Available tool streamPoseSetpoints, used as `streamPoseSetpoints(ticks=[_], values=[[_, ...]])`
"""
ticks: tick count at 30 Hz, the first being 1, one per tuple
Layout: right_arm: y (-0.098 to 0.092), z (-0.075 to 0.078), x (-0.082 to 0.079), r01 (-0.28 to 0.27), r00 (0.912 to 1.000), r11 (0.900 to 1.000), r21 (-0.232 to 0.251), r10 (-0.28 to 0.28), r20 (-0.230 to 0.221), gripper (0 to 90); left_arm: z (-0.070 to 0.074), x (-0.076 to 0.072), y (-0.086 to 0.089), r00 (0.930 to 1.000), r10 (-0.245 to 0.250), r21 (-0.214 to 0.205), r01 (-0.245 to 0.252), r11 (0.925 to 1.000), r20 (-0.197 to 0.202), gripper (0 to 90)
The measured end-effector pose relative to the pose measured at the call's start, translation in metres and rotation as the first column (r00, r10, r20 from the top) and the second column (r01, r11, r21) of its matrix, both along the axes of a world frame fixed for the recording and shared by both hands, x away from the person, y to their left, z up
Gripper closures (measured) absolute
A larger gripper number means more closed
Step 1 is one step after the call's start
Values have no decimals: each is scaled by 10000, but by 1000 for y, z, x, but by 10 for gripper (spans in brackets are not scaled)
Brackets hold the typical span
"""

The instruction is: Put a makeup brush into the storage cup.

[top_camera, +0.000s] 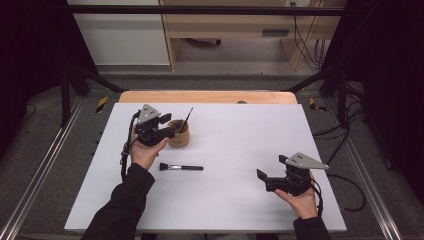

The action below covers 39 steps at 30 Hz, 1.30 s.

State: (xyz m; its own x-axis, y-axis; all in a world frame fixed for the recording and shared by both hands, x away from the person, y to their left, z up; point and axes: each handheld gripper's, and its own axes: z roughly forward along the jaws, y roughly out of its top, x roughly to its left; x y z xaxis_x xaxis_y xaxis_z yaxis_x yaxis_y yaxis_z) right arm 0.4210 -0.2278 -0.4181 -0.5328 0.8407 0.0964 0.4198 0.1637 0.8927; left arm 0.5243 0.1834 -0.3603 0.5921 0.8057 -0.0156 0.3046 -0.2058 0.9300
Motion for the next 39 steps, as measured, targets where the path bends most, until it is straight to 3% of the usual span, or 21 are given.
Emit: streamPoseSetpoints(ticks=[6, 18, 39], values=[[-1, 0, 0, -47, 9999, 10000, -24, 48, 100, 55, 0, -12, 9, 9998, -168, -118, 169, 9998, 81, 385], [-2, 2, -2, -79, 9999, 9999, 92, 78, 147, 56, -4, -40, 21, 9986, -408, 35, 407, 9992, 342, 262], [-2, 3, -2, -132, 9998, 9999, 88, 131, 179, 58, -21, -85, 40, 9969, -597, -296, 613, 9977, 503, 144]])
